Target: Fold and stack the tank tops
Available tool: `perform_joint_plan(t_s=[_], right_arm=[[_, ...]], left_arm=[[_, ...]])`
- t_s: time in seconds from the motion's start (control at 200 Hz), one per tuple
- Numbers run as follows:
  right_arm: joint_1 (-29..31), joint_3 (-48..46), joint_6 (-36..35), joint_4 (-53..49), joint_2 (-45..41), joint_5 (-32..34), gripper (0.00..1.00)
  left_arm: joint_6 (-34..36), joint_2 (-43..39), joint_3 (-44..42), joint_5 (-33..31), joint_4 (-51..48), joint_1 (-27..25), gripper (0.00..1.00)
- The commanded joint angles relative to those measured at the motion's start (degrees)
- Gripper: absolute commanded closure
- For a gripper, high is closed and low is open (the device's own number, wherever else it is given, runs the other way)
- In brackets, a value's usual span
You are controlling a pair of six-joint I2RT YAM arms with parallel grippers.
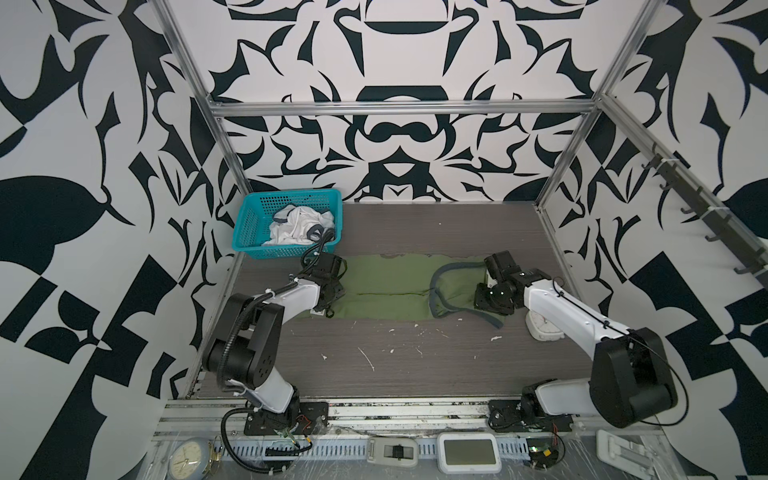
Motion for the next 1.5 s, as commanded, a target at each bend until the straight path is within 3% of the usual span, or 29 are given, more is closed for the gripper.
perform_joint_plan(t_s=[0.0,0.25,0.525,0.67,0.95,1.225,1.32,1.435,1.495], right_arm=[[4.2,-2.7,5.9,-5.0,-2.4,6.5,0.51],[5.0,-5.1,7.9,-3.0,3.2,13.1,0.48],[1.4,2.7,4.1,-1.5,10.6,20.1,0.48],[-0.9,8.0,1.5,-1.0,13.5,20.6,0.48],[-4.3,12.3,-0.4,0.4,20.0,16.1,0.49],[-7.6,12.2,-1.5,3.3,22.1,4.5,0.5],[-8.9,11.6,-1.2,3.3,21.3,4.4,0.58],[-9.0,10.9,-1.1,2.2,18.0,9.5,0.79],[-9.2,10.8,-1.0,1.5,16.5,13.7,0.84]], left_arm=[[-3.4,-1.8,-4.9,-1.0,-8.2,0.4,0.48],[-3.8,-2.1,-4.3,-2.7,-9.2,0.7,0.47],[-3.8,-2.6,-4.9,-2.5,-8.7,1.1,0.47],[-3.8,-2.9,-5.1,-2.2,-8.4,1.1,0.47],[-3.8,-3.0,-5.2,-2.3,-8.3,1.1,0.47],[-4.1,-3.2,-5.2,-2.8,-8.5,1.1,0.47],[-4.2,-3.4,-5.3,-2.9,-8.5,1.1,0.47],[-4.6,-3.5,-5.2,-3.4,-8.9,1.1,0.47],[-5.0,-3.5,-5.2,-4.1,-9.5,1.1,0.47]])
